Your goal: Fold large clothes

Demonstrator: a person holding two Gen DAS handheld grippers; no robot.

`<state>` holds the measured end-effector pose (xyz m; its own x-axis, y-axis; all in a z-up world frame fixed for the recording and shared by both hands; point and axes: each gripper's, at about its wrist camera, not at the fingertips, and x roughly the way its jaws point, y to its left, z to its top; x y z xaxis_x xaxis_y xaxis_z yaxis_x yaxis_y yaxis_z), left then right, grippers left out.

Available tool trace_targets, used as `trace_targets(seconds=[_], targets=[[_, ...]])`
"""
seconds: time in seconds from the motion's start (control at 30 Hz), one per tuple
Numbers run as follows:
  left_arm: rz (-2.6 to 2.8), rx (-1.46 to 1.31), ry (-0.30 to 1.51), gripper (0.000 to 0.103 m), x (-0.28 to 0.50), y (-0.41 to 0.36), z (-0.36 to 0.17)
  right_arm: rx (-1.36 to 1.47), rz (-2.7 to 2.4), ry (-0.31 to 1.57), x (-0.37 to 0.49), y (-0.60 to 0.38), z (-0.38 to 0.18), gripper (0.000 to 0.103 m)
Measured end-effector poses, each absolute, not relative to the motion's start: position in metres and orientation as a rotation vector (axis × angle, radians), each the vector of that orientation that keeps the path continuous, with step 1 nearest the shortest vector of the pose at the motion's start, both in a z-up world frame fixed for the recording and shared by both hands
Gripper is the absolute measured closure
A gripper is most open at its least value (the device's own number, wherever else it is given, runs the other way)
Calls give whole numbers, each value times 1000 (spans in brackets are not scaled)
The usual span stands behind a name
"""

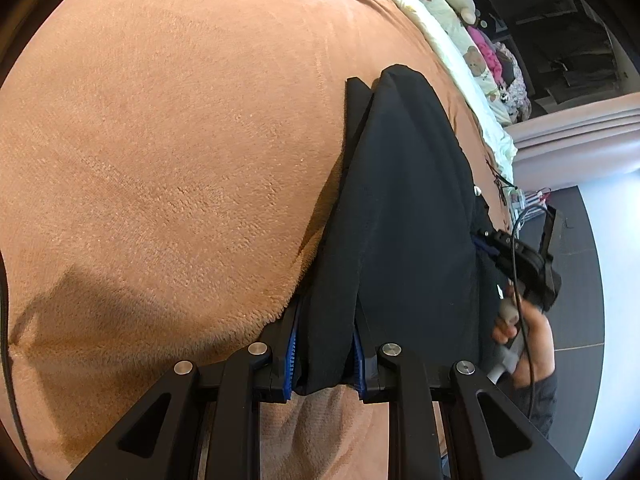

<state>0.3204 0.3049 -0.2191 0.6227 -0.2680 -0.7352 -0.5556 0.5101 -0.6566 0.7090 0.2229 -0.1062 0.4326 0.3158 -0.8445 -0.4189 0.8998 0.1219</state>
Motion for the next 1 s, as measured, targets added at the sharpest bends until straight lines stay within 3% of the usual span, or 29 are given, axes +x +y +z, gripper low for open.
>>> trace_targets(seconds=[0.2, 0.4, 0.67, 1.0], targets=[[203, -1062, 926, 80, 322, 308, -222, -105, 488, 1040, 723, 228, -102, 79], [177, -1079, 903, 85, 317, 308, -216, -117, 536, 1006, 678, 206, -86, 79], [72, -1102, 818, 87, 314, 311, -186, -112, 620, 1091, 617, 184, -108, 79], [-34, -1026, 762, 90, 330, 293, -131, -39, 683, 1145, 562, 158, -138, 93]])
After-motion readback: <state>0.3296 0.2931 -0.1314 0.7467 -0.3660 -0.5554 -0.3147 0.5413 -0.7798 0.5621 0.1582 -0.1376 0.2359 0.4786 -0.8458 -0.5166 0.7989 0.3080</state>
